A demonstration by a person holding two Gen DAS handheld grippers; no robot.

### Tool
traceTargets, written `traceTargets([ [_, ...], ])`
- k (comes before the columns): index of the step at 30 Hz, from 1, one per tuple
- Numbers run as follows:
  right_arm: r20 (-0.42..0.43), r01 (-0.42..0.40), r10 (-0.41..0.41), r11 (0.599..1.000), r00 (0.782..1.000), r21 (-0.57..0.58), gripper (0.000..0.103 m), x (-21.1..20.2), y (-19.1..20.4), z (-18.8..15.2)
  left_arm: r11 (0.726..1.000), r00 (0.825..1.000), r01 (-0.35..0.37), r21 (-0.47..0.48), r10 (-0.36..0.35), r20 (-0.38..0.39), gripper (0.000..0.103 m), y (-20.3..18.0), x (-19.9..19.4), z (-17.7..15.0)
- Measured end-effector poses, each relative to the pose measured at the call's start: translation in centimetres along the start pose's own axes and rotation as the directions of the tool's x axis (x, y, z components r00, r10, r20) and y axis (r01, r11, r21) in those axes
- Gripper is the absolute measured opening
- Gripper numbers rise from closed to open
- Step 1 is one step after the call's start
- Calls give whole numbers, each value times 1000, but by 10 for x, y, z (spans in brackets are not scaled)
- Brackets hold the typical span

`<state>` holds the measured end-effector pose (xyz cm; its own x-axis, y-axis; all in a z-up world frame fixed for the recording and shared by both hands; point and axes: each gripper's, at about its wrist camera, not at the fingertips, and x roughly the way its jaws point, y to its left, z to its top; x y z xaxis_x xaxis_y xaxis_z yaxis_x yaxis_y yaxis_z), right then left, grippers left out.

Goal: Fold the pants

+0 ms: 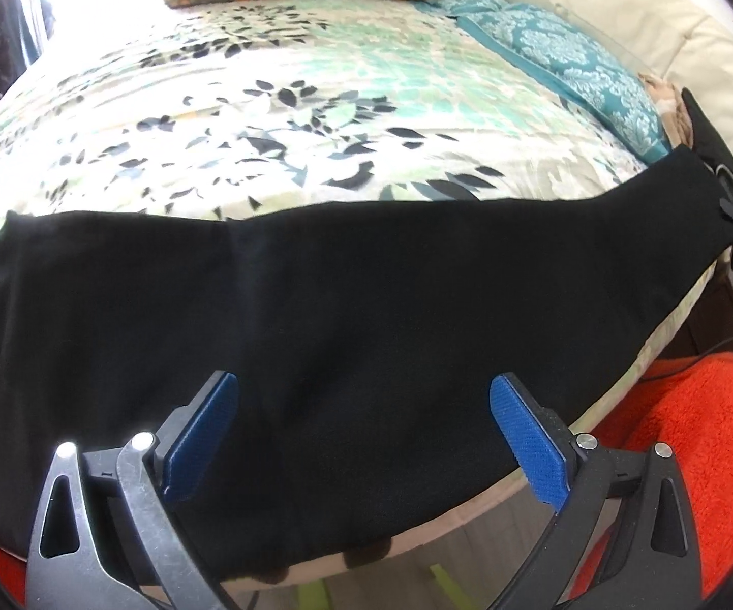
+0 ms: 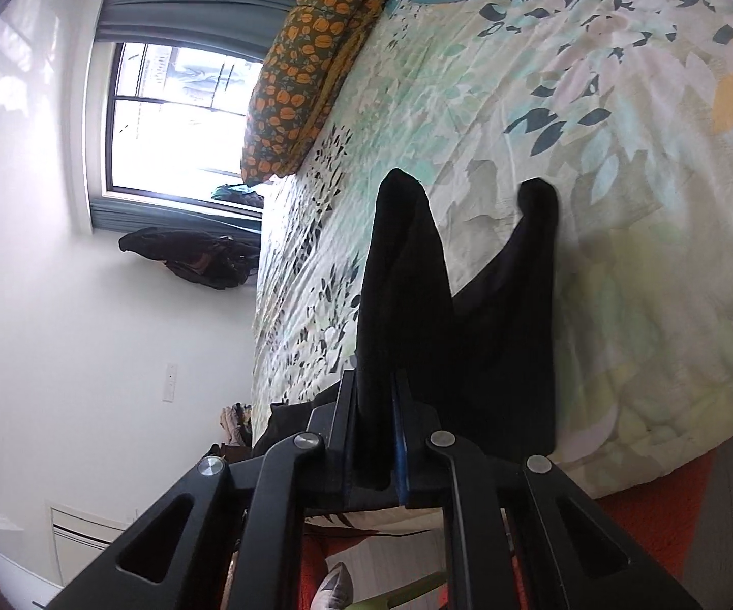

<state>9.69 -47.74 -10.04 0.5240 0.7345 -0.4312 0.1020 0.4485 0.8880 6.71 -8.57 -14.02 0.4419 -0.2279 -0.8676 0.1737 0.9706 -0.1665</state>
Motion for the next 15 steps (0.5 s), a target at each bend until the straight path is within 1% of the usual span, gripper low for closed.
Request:
traceTargets([
  [2,-28,-47,46,999,999,-19,12,23,23,-12,1000,1000,-9,-21,9,28,100,19,-16,0],
  [4,-63,-77,74,996,995,-49,12,51,47,-27,999,998,-27,-42,29,56,100,39,-30,-3],
  [5,-79,-69,63,995,995,-74,12,64,58,-34,998,996,-42,-54,46,72,100,49,-36,-5],
  [6,-85,-37,27,993,996,-112,12,74,67,-39,996,995,-56,-70,61,84,100,59,-42,-8],
  [7,-85,-10,-3,989,996,-147,12,83,75,-40,994,993,-64,-89,72,91,100,68,-46,-12],
  [8,-90,0,-15,987,996,-163,12,89,78,-40,992,993,-67,-109,77,93,100,77,-50,-16],
  [9,-98,13,-30,986,995,-166,12,89,77,-36,989,992,-67,-130,80,93,100,85,-53,-21],
  [11,-87,81,-100,977,991,-195,11,77,73,-26,985,992,-72,-159,88,93,100,97,-57,-30],
  [14,-51,200,-215,956,975,-215,11,36,54,-2,979,992,-80,-190,97,84,100,109,-56,-44],
  [15,-34,248,-261,945,965,-214,11,21,46,6,976,993,-78,-204,95,76,100,113,-54,-46],
])
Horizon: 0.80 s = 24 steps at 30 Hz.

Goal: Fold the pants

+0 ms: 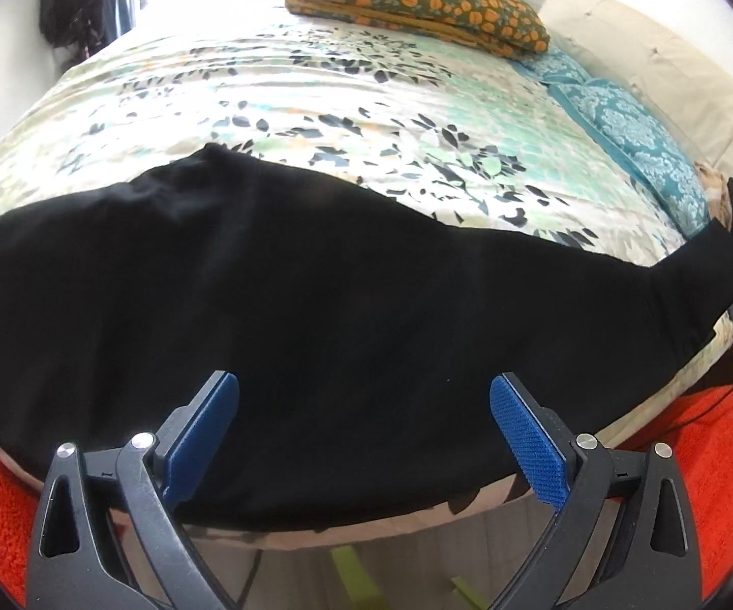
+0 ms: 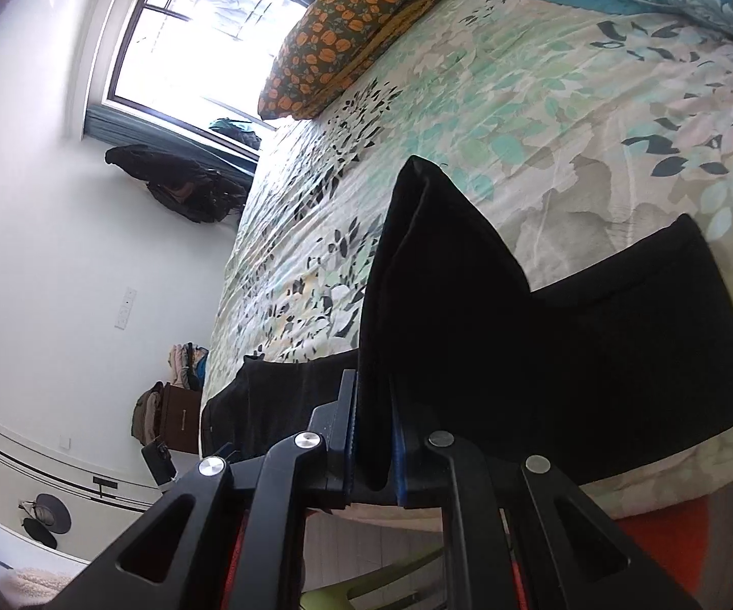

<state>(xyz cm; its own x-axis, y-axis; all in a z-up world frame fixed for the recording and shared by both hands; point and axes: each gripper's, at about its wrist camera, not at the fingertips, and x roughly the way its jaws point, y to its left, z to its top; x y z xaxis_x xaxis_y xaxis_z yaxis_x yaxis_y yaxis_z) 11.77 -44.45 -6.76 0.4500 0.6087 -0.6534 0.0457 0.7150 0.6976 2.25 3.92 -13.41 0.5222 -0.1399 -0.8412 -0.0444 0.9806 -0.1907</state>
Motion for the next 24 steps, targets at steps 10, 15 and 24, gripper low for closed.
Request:
traceTargets([
  [10,13,199,-209,948,978,250,66,-45,-135,-6,999,1000,2,50,-2,-6,100,-22,5,0],
  [15,30,57,-72,940,997,335,65,-31,-147,-30,999,998,-3,52,6,-56,100,-27,19,-5],
  [24,41,15,-32,933,999,360,57,-8,-156,-25,994,999,2,110,4,-46,100,-41,17,-8],
])
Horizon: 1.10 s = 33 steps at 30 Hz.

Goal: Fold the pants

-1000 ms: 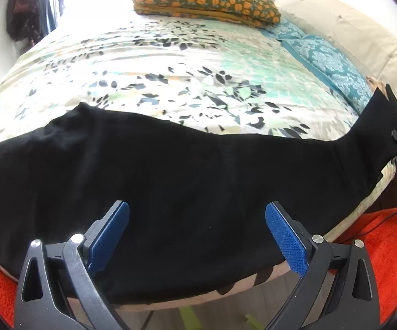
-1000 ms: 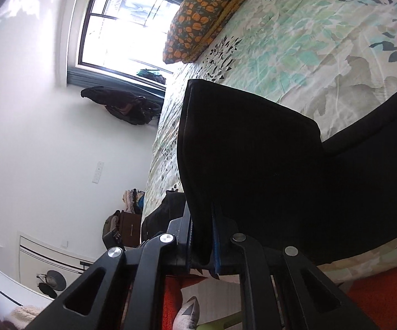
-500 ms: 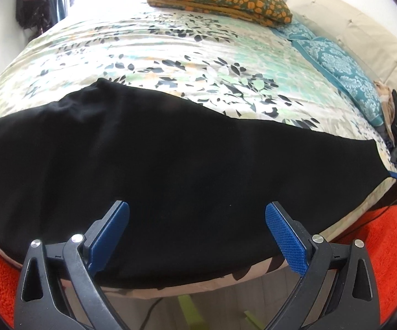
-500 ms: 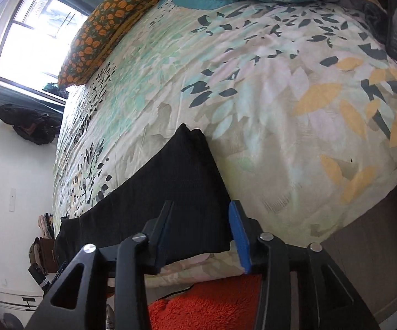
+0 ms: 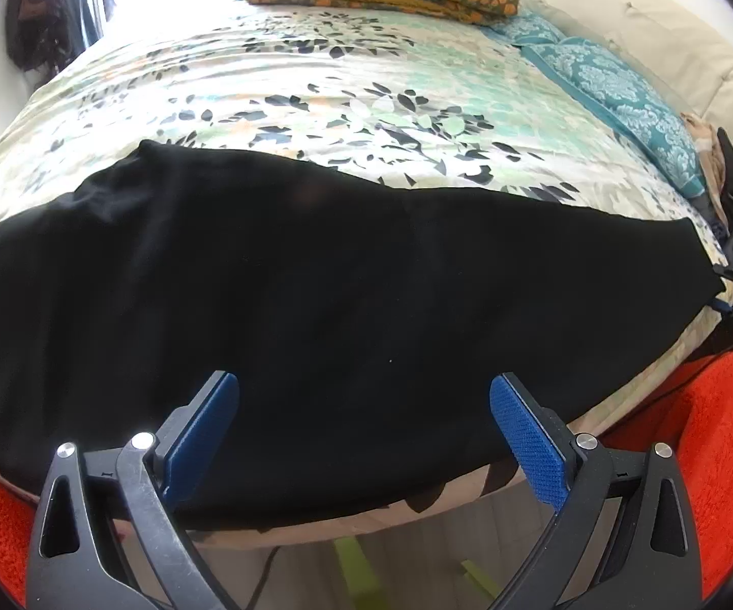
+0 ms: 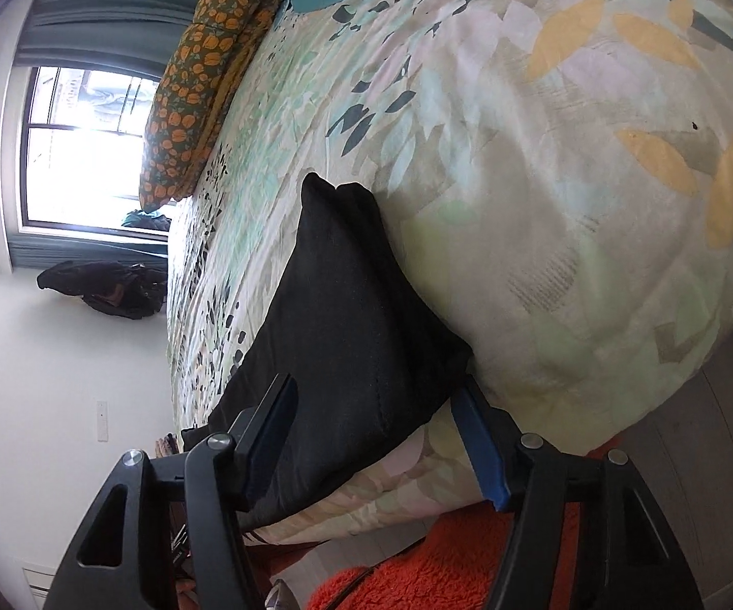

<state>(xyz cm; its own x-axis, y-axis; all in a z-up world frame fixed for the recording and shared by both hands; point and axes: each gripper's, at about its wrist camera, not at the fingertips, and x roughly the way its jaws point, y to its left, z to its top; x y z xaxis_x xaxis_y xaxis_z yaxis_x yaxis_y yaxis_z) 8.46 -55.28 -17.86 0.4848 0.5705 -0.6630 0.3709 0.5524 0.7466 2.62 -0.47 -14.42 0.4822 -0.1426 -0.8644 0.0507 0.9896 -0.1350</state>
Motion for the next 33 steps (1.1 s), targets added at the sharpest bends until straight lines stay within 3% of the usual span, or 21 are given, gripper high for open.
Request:
traceTargets([
  [3,-22,1,-1,1000,1000,-14,26,7,0,1,1000,1000,-3,-25,3,-16,100,6,3,-1],
  [8,-30,99,-102,992,994,-73,31,12,12,3,999,1000,-6,-48,6,-9,100,12,3,0],
  [11,-40,106,-109,991,993,-76,33,16,12,5,999,1000,-1,-52,0,-14,100,11,4,0],
  [15,-28,90,-93,991,995,-101,18,14,18,2,999,1000,-2,-37,2,-10,100,10,3,-1],
  [24,-13,-47,45,988,999,-149,16,-1,60,-11,997,1000,5,-78,-6,-7,100,18,4,1],
  [33,-39,-177,173,964,984,-196,16,3,107,-31,997,1000,7,-79,-7,6,100,18,0,2],
])
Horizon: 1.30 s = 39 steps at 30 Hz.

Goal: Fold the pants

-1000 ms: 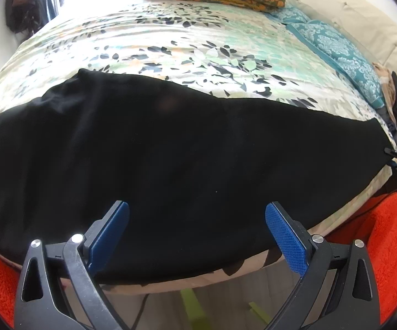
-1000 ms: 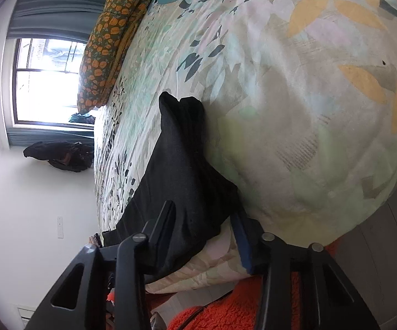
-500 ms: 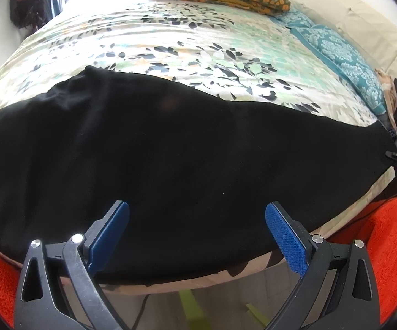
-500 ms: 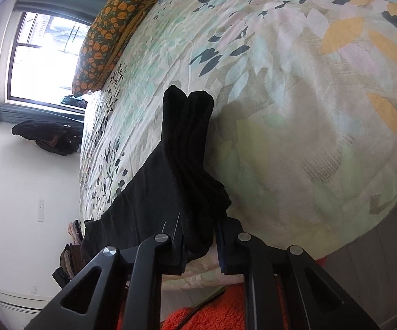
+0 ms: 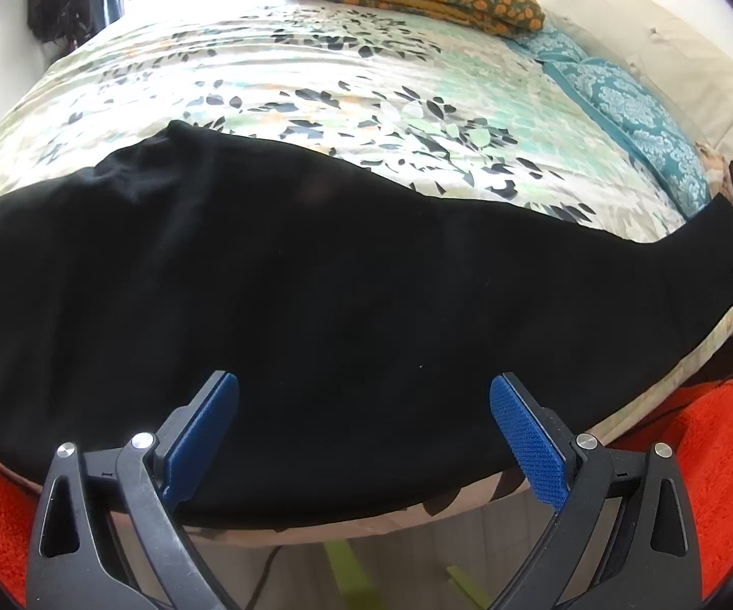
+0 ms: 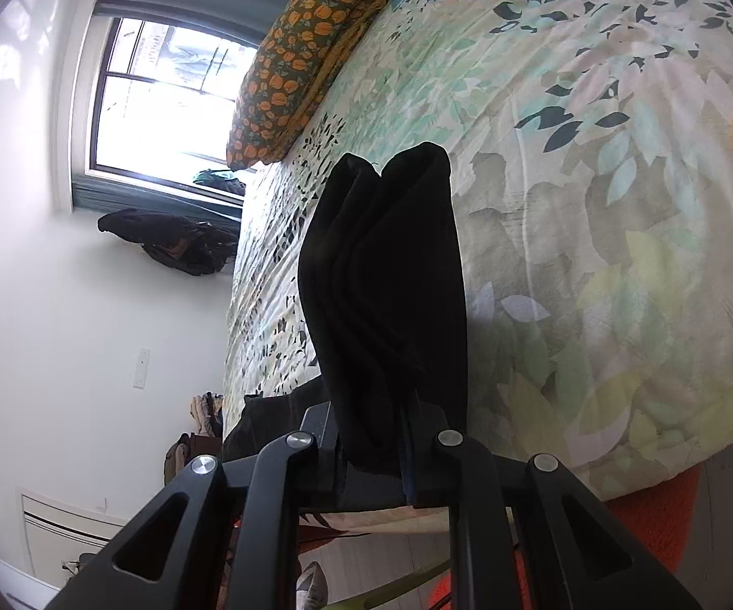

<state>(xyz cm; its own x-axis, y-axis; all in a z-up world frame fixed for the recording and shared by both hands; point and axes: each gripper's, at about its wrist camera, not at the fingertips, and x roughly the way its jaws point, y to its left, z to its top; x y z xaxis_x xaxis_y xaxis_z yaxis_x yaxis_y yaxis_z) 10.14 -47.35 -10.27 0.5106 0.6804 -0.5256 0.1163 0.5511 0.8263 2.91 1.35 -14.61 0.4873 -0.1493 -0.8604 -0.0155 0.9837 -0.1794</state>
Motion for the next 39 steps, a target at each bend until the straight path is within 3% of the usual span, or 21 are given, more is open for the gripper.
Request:
traceTargets([
  [4,-1,-98,98,995,995,0,16,10,25,-12,1000,1000,7,-6,-7,8,100,1,-3,2],
  [9,-69,-207,205,978,976,-18,17,48,65,-45,1000,999,24,-18,-23,33,100,3,-10,7],
  [13,-131,-254,250,967,959,-13,17,108,95,-80,998,998,26,-64,-22,62,100,19,-18,14],
  [18,-240,-271,268,962,933,20,17,205,122,-130,983,994,-1,-182,22,110,100,65,-32,18],
  [25,-384,-244,193,966,903,-88,17,317,175,-202,933,988,-32,-359,83,128,100,131,-42,11],
  [31,-440,-181,43,943,897,-278,18,375,201,-250,920,985,-47,-389,106,133,100,147,-44,5],
  [33,-419,-149,-35,906,907,-397,31,381,214,-262,921,986,-43,-388,102,134,100,147,-45,4],
  [34,-419,-140,-68,884,905,-446,54,382,221,-270,921,986,-37,-388,97,135,100,148,-45,4],
  [36,-378,-98,-146,826,914,-555,84,370,239,-282,922,986,-24,-386,86,145,100,148,-47,4],
  [37,-354,-86,-173,790,919,-608,89,361,247,-287,924,985,-14,-383,78,152,100,147,-49,4],
  [39,-349,-117,-186,715,918,-689,89,335,257,-294,934,986,34,-356,27,164,99,141,-51,5],
])
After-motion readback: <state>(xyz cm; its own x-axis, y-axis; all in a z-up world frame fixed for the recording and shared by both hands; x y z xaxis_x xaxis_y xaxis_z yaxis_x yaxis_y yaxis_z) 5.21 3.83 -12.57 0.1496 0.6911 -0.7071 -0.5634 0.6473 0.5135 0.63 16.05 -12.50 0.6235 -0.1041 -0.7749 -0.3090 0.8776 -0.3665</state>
